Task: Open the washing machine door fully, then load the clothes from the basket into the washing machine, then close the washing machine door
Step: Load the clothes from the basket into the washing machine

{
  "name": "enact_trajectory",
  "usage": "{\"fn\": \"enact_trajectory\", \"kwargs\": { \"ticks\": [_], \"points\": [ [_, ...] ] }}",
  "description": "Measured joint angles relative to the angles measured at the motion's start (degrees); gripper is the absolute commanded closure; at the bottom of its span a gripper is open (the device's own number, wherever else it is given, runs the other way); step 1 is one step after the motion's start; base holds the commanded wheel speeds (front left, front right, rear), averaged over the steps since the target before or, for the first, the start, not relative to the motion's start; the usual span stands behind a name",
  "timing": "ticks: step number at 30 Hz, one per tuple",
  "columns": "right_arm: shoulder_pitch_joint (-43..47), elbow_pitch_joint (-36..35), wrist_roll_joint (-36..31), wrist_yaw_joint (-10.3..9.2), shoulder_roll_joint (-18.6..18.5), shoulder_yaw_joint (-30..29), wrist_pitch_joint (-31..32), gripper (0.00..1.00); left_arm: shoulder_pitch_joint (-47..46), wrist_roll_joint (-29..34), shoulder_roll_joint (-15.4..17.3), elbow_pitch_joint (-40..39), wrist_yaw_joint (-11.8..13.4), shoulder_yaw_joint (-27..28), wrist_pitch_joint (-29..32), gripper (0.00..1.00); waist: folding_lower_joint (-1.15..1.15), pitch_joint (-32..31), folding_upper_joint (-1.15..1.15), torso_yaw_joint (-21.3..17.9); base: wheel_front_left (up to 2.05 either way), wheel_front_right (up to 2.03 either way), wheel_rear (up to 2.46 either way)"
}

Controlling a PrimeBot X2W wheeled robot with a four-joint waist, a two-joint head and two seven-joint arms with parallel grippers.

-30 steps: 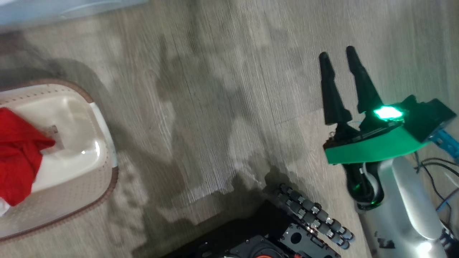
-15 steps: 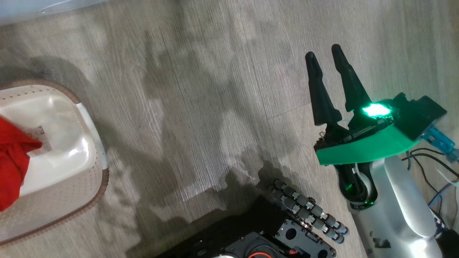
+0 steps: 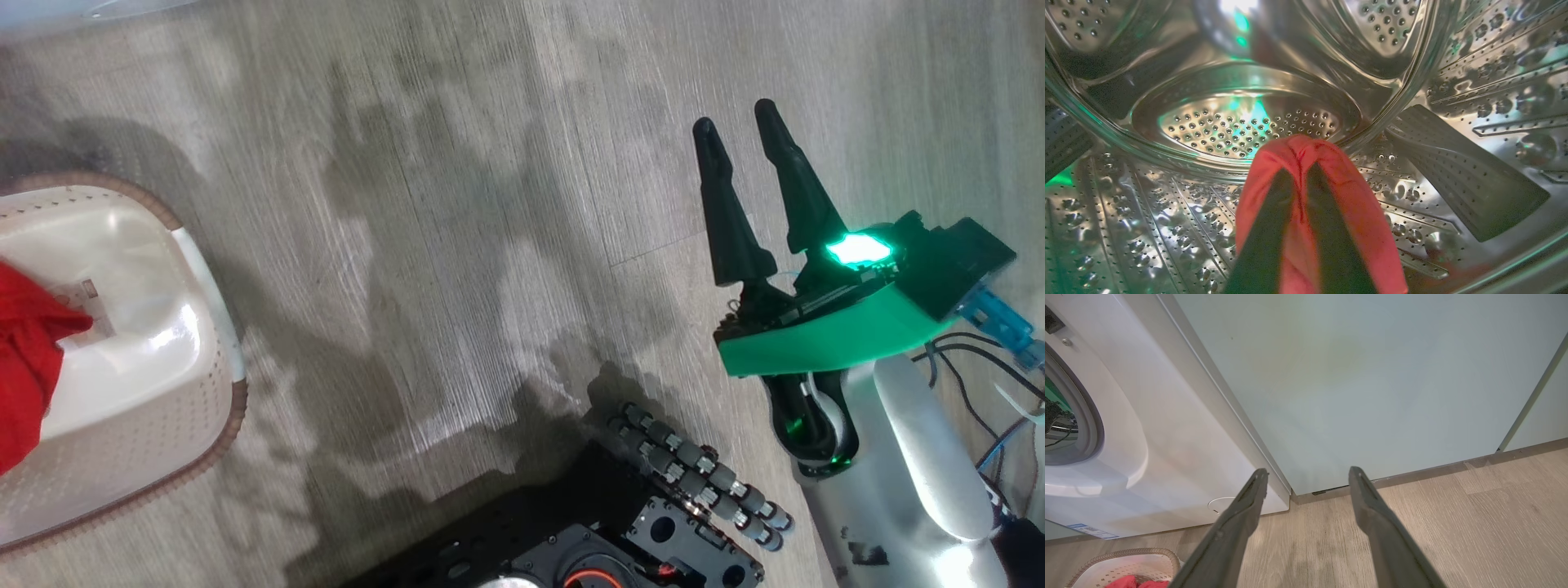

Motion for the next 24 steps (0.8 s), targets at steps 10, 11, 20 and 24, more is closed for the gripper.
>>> {"fn": "enact_trajectory", "kwargs": {
  "ticks": [10, 11, 20, 24],
  "points": [
    [-0.08, 0.01, 0.07, 0.0, 0.0, 0.15, 0.0, 0.0, -0.79, -0.59, 0.31, 0.2, 0.57, -0.86, 0.0, 0.0, 0.0, -1.05, 0.0, -0.21, 0.0, 0.0, 0.0],
    [-0.09, -0.08, 0.07, 0.0, 0.0, 0.05, 0.0, 0.0, -0.73, -0.81, 0.31, 0.19, 0.65, -0.98, 0.0, 0.0, 0.0, -1.36, 0.0, -0.2, 0.0, 0.0, 0.0],
    [-0.09, -0.74, -0.7, 0.0, 0.0, -2.07, 0.0, 0.0, 3.88, -2.72, -0.69, -0.63, 0.71, -2.31, 0.0, 0.0, 0.0, -5.19, 0.0, 1.25, 0.0, 0.0, 0.0],
    [-0.06, -0.92, -1.67, 0.0, -0.01, -2.52, 0.0, 0.0, 7.84, -3.91, -2.97, -2.43, 0.1, -3.1, 0.0, 0.0, 0.0, -7.49, 0.01, 2.54, 0.0, 0.0, 0.0]
  ]
}}
